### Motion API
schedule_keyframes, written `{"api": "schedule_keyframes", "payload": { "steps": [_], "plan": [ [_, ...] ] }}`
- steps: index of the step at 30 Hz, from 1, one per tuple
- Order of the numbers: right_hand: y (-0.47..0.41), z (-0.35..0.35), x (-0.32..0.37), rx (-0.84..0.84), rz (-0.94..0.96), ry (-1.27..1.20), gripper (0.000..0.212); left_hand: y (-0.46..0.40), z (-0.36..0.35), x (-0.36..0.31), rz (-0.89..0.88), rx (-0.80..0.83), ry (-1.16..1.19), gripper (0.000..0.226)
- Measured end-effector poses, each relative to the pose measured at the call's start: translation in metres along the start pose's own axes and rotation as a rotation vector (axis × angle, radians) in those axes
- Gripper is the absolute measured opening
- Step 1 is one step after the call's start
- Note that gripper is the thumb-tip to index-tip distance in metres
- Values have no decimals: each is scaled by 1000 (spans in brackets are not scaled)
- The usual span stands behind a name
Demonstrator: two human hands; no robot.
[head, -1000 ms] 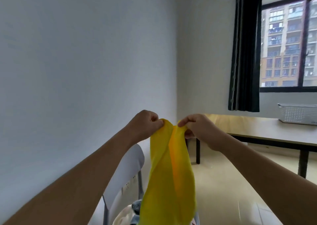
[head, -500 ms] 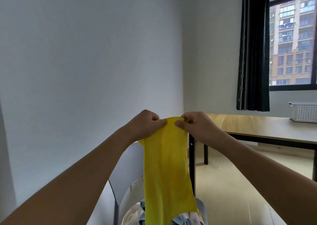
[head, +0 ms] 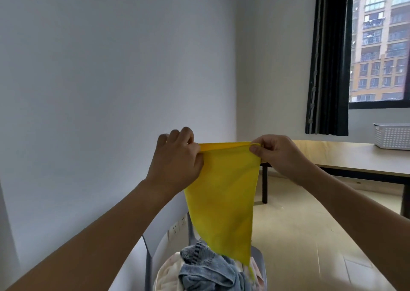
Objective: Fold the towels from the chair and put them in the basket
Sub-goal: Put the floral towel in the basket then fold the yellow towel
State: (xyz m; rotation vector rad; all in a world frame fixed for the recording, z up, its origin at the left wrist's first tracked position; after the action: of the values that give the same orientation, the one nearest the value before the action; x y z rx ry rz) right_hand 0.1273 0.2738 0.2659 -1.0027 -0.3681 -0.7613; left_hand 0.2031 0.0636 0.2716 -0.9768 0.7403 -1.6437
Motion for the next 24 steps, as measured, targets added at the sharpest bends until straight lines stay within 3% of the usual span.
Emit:
{"api": "schedule_keyframes", "payload": {
  "steps": [2, 4, 8, 13, 18, 22, 24],
  "plan": [
    [1, 4, -8, -24, 3, -15, 8, -3, -5, 0, 44, 69, -101, 35],
    [1, 5, -17, -25, 17, 20, 11, -3, -18, 4, 125, 249, -200, 40],
    [1, -6, -40, 82, -7, 187, 20, 4, -44, 9, 283, 447, -164, 34],
    [-4, -35, -81, 202, -63, 441, 12, 18, -84, 15, 380, 372, 80, 21],
    [-21, -54, -100, 54, -175, 348, 16, 32, -112, 22, 527, 251, 386, 5],
    [-23, -62, -92, -14, -195, 258, 15, 38, -112, 32, 521, 162, 493, 21],
    [-13, -67, -94, -3, -217, 225, 17, 43, -111, 33, 472, 182, 526, 18]
  ]
}}
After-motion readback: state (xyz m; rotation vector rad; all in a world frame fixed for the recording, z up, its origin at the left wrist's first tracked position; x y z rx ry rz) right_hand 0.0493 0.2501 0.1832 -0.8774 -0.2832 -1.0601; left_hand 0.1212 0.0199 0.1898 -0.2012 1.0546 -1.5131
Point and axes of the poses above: each hand's wrist, its own y-axis away from the middle knuckle, its own z-axis out of the back of the hand, x = y × z, the point moved 6 cm from there along -y, towards the middle knuckle, and after that the axes turned 6 degrees about y, right-handed, at the moved point
